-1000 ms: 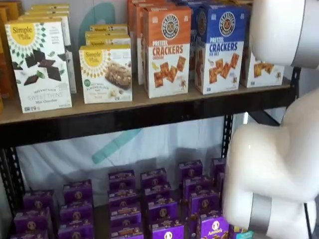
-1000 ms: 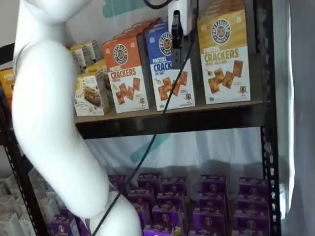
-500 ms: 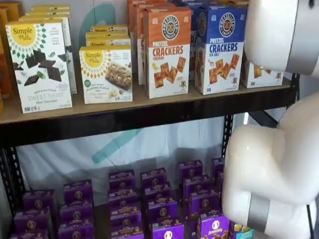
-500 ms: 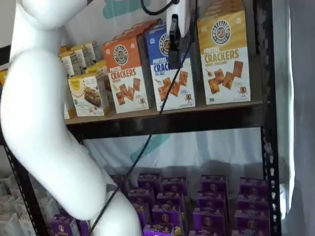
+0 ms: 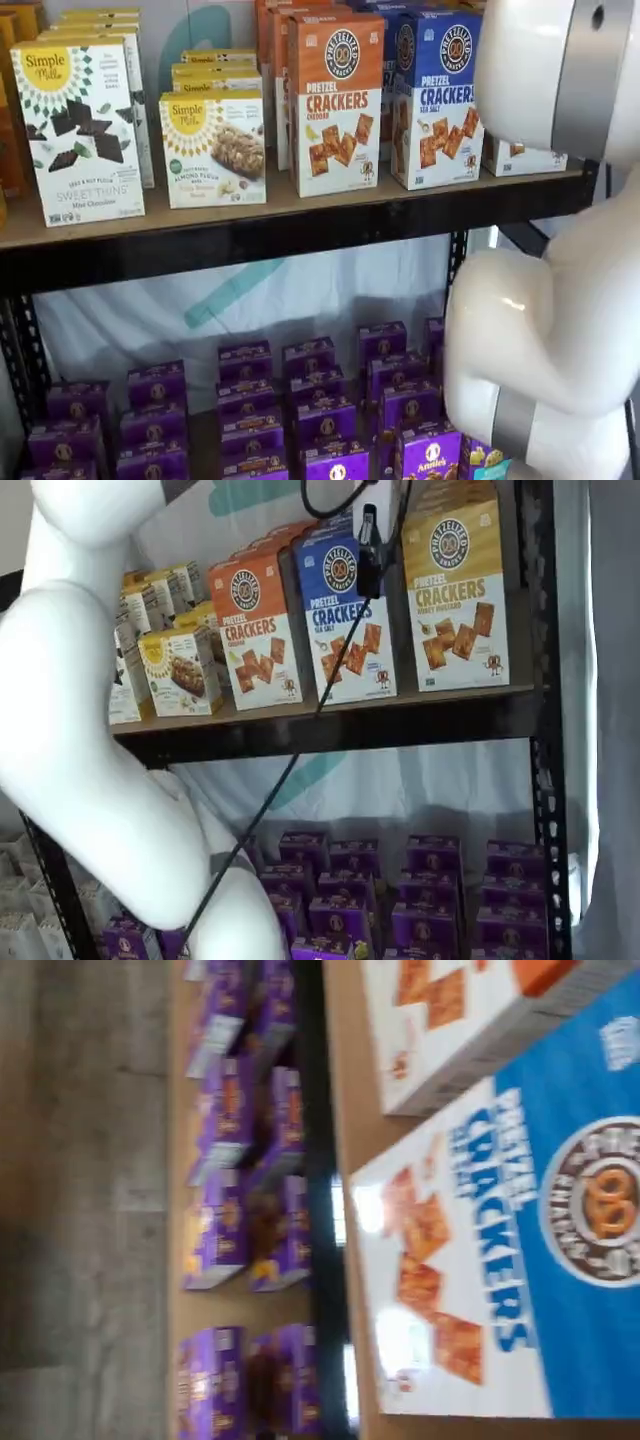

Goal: Retrieve the yellow and white box located on the top shelf, the sixth one from the left

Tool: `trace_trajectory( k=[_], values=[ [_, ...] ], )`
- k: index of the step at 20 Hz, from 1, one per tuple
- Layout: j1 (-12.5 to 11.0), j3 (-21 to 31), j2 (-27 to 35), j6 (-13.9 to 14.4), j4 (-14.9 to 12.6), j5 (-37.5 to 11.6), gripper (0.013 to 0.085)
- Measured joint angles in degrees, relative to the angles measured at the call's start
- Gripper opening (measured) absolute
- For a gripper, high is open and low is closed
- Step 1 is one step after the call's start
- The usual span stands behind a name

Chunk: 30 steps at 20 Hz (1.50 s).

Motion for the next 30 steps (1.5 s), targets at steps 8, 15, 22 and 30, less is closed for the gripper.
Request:
trace_trajectory(
  k=[8, 15, 22, 30],
  values=[
    [-2.59, -1.71, 2.91, -0.46, 6.46, -2.83, 0.085],
    [-3.06, -10.42, 9.79, 1.04, 7.13, 0.47, 0.085],
    [-1.56, -9.26, 9.73, 1.71, 8.86, -4.2, 0.085],
    [1.99, -14.66, 14.44, 4.43, 6.17, -3.34, 0.085]
  ],
)
